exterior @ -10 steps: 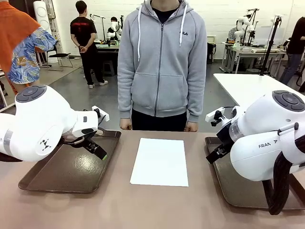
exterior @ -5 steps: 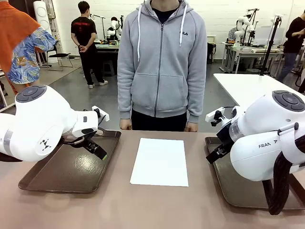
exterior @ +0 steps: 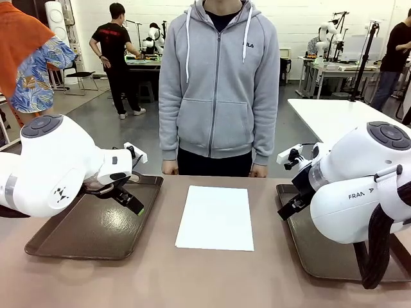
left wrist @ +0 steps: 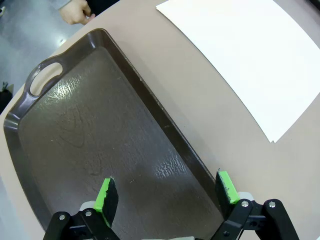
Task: Sort the A4 documents.
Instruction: Receive the A4 Paper.
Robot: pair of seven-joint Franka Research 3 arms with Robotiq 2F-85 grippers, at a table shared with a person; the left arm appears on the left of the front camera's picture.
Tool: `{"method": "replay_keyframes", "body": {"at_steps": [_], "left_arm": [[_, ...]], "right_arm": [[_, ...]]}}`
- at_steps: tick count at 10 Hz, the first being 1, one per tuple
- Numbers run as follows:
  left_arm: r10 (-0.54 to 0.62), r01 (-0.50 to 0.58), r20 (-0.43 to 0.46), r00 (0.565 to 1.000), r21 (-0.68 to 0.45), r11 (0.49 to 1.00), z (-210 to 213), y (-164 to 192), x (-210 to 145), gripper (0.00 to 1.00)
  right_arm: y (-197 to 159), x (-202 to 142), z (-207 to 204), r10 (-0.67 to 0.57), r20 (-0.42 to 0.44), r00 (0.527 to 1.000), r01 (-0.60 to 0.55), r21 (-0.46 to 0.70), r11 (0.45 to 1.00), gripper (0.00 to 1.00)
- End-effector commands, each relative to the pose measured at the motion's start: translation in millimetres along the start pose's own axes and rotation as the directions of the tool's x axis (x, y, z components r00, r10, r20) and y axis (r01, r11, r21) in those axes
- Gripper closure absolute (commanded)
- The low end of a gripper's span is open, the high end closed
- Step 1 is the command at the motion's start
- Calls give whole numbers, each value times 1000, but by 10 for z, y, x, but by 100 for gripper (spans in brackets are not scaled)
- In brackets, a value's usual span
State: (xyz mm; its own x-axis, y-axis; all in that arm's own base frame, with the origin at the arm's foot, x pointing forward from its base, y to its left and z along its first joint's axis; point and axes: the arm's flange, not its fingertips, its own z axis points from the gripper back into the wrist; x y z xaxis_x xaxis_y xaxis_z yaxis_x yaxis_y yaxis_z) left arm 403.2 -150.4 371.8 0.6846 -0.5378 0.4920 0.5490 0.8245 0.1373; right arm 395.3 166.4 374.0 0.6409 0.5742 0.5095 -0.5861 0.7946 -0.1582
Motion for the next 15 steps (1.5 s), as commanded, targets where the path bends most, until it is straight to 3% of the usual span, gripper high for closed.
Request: {"method": "replay_keyframes", "body": {"at_steps": [1, 4, 8, 11, 13, 15], "left_arm": [[1, -1, 0, 1000, 0, 1000, 0, 4, -1, 0], [23, -21, 19, 1000, -84, 996, 325, 43, -98, 0], [111, -96, 85, 990, -171, 981, 1082, 329, -440, 0], [109, -81, 150, 983, -184, 980, 1524, 598, -733, 0], [109, -65, 216, 970, -202, 977, 1774, 652, -897, 0], [143, -69, 230, 963, -302, 951, 1748, 862, -1047, 0]], "right_arm": [[0, 0, 0, 0, 0, 1000, 0, 0, 1000, 0], [-41, -158, 272, -23, 48, 999, 20, 62, 998, 0], [-595, -718, 1187, -107, 205, 973, 83, 126, 989, 0], [-945, -1183, 1747, -94, 325, 941, 31, 193, 981, 0], [-982, -1380, 1933, -75, 376, 924, -11, 223, 975, 0], [-963, -1412, 1950, -61, 396, 916, -43, 249, 968, 0]]}}
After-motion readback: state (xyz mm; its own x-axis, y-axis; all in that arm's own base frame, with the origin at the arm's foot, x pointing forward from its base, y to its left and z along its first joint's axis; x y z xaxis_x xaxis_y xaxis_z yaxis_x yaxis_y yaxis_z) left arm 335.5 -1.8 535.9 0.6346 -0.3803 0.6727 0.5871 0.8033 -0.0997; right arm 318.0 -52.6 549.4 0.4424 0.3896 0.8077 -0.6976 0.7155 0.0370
